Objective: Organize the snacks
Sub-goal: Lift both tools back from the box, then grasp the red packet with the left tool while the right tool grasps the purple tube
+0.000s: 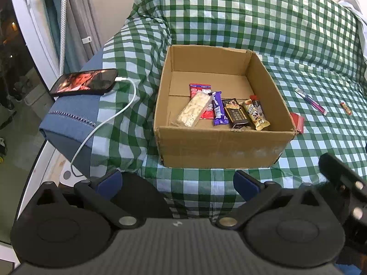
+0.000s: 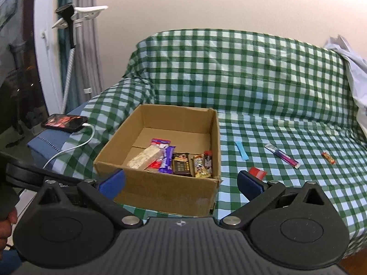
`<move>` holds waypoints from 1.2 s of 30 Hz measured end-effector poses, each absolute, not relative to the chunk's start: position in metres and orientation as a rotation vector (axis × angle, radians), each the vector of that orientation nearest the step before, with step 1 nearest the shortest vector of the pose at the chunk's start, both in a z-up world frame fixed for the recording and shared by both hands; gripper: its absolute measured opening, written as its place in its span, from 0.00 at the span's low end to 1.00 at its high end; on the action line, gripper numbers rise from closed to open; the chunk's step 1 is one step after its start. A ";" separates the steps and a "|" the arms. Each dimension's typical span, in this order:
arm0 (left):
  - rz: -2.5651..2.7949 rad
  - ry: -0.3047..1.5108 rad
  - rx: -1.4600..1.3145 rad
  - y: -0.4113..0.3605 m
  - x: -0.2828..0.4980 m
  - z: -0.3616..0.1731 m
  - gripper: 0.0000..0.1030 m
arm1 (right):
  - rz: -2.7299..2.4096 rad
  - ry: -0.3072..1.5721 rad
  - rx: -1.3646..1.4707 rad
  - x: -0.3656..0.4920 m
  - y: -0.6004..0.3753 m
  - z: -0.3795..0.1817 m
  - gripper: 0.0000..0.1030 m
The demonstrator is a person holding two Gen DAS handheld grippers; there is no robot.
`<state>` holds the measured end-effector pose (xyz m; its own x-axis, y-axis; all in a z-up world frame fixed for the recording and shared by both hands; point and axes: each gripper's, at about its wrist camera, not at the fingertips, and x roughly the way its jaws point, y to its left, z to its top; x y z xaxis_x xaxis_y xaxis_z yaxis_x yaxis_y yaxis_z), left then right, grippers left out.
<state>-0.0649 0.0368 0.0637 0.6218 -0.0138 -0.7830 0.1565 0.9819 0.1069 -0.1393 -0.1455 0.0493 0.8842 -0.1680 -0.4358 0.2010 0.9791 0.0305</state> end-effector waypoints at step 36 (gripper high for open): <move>-0.429 1.266 0.450 -0.353 0.159 -0.107 1.00 | -0.501 0.689 0.323 -0.004 -0.555 -0.073 0.99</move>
<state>0.1594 -0.3535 -0.1074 0.2457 -0.0592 -0.9675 0.5409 0.8367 0.0862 -0.0042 -0.5551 -0.0727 0.6617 -0.3307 -0.6729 0.5382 0.8344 0.1192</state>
